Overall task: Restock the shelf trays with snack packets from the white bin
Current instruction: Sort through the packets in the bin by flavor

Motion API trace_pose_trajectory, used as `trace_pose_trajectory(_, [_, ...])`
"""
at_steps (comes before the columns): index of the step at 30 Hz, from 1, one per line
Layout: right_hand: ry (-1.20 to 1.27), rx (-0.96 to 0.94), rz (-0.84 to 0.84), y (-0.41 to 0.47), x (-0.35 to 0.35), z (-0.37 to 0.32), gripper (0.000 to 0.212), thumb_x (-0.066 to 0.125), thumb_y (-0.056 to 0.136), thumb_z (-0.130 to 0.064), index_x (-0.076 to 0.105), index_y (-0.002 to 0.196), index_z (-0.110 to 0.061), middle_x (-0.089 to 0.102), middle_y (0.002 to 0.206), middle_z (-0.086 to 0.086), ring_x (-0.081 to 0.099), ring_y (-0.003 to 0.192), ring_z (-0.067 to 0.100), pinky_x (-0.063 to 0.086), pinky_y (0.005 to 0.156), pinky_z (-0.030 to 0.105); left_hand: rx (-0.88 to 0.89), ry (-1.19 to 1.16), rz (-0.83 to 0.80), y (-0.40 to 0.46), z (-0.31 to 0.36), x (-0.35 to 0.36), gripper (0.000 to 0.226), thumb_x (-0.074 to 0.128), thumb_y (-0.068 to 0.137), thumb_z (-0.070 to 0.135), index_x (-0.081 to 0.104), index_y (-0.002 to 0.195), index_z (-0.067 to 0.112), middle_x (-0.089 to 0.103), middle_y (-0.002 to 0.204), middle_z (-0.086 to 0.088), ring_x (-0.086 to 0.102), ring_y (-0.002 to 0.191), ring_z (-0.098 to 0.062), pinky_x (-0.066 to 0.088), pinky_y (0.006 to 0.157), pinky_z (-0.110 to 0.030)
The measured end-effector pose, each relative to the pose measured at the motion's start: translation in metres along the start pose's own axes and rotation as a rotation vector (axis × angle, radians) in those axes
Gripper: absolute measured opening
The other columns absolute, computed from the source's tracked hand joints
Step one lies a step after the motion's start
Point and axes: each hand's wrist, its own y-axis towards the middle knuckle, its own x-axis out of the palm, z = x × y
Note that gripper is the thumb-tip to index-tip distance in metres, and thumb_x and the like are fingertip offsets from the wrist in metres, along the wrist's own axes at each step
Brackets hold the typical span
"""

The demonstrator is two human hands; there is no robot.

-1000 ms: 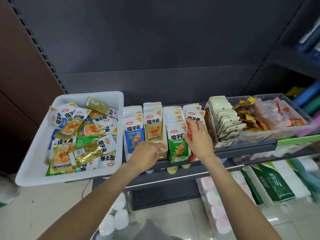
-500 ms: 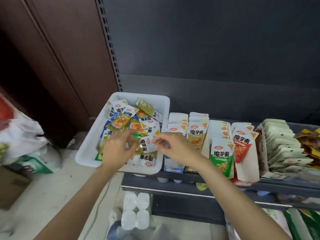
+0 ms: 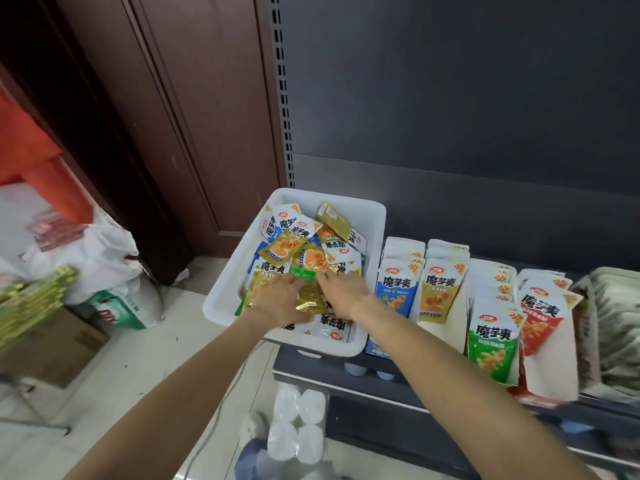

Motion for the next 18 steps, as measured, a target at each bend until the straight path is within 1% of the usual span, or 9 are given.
trace_pose_trajectory(2, [-0.015, -0.018, 0.059, -0.006, -0.008, 0.002, 0.041, 0.063, 0.085, -0.019, 0.046, 0.121, -0.009, 0.060, 0.109, 0.007, 0.061, 0.096, 0.025, 0.040, 0.069, 0.033, 0.039, 0.079, 0.057, 0.000, 0.002, -0.002, 0.065, 0.059, 0.081, 0.056, 0.038, 0.137, 0.030, 0.048, 0.130, 0.002, 0.050, 0.117, -0.021, 0.047, 0.093, -0.039])
trace_pose_trajectory(4, [0.068, -0.010, 0.154, -0.016, -0.021, 0.008, 0.022, 0.052, 0.091, -0.020, 0.057, 0.109, -0.010, 0.064, 0.095, 0.007, 0.063, 0.090, 0.026, 0.044, 0.071, 0.033, 0.074, 0.057, 0.201, -0.001, 0.002, -0.004, 0.041, 0.051, 0.091, 0.048, 0.050, 0.126, 0.027, 0.059, 0.116, 0.002, 0.059, 0.098, -0.018, 0.050, 0.077, -0.030])
trace_pose_trajectory(6, [0.252, 0.057, 0.300, -0.027, -0.034, 0.020, 0.017, 0.048, 0.093, -0.021, 0.063, 0.099, -0.014, 0.060, 0.078, 0.002, 0.062, 0.078, 0.021, 0.049, 0.072, 0.032, 0.053, -0.147, 0.319, -0.007, 0.003, -0.009, 0.029, 0.049, 0.095, 0.039, 0.057, 0.116, 0.021, 0.066, 0.095, 0.002, 0.061, 0.077, -0.014, 0.048, 0.064, -0.026])
trace_pose_trajectory(7, [0.402, 0.120, 0.376, -0.033, -0.040, 0.027, 0.016, 0.052, 0.093, -0.026, 0.064, 0.094, -0.015, 0.060, 0.074, -0.001, 0.060, 0.071, 0.018, 0.050, 0.069, 0.031, 0.045, -0.304, 0.337, -0.013, 0.004, -0.014, 0.027, 0.052, 0.094, 0.036, 0.058, 0.114, 0.019, 0.067, 0.088, 0.003, 0.062, 0.072, -0.014, 0.050, 0.064, -0.028])
trace_pose_trajectory(9, [0.844, 0.248, 0.488, -0.045, -0.053, 0.043, 0.015, 0.067, 0.085, -0.033, 0.065, 0.086, -0.018, 0.066, 0.076, -0.001, 0.061, 0.068, 0.015, 0.050, 0.063, 0.031, 0.086, -0.729, 0.305, -0.026, 0.011, -0.030, 0.019, 0.060, 0.091, 0.029, 0.058, 0.108, 0.023, 0.068, 0.085, 0.007, 0.066, 0.071, -0.010, 0.052, 0.067, -0.027])
trace_pose_trajectory(11, [1.320, 0.328, 0.517, -0.060, -0.063, 0.054, 0.017, 0.075, 0.078, -0.030, 0.066, 0.084, -0.017, 0.070, 0.082, 0.000, 0.065, 0.071, 0.012, 0.049, 0.060, 0.027, 0.191, -1.061, 0.206, -0.040, 0.026, -0.051, 0.017, 0.064, 0.088, 0.020, 0.058, 0.103, 0.027, 0.068, 0.088, 0.010, 0.066, 0.073, -0.002, 0.049, 0.067, -0.015])
trace_pose_trajectory(13, [1.632, 0.349, 0.482, -0.074, -0.068, 0.059, 0.014, 0.071, 0.083, -0.025, 0.068, 0.086, -0.012, 0.071, 0.079, 0.000, 0.065, 0.066, 0.008, 0.046, 0.058, 0.024, 0.249, -1.203, 0.157, -0.050, 0.040, -0.067, 0.019, 0.065, 0.087, 0.019, 0.060, 0.103, 0.027, 0.069, 0.096, 0.004, 0.067, 0.081, -0.004, 0.049, 0.070, -0.012])
trace_pose_trajectory(15, [1.868, 0.353, 0.435, -0.086, -0.068, 0.061, 0.014, 0.066, 0.087, -0.026, 0.069, 0.090, -0.013, 0.071, 0.081, 0.000, 0.064, 0.071, 0.009, 0.047, 0.064, 0.024, 0.273, -1.294, 0.132, -0.058, 0.051, -0.075, 0.022, 0.065, 0.084, 0.025, 0.061, 0.106, 0.026, 0.069, 0.102, -0.004, 0.068, 0.088, -0.015, 0.054, 0.076, -0.022])
trace_pose_trajectory(18, [2.007, 0.324, 0.415, -0.104, -0.063, 0.063, 0.020, 0.067, 0.083, -0.031, 0.069, 0.095, -0.015, 0.070, 0.084, 0.000, 0.062, 0.079, 0.013, 0.047, 0.068, 0.025, 0.301, -1.289, 0.123, -0.063, 0.062, -0.076, 0.027, 0.065, 0.082, 0.030, 0.062, 0.108, 0.025, 0.071, 0.098, 0.005, 0.068, 0.088, -0.015, 0.055, 0.077, -0.027])
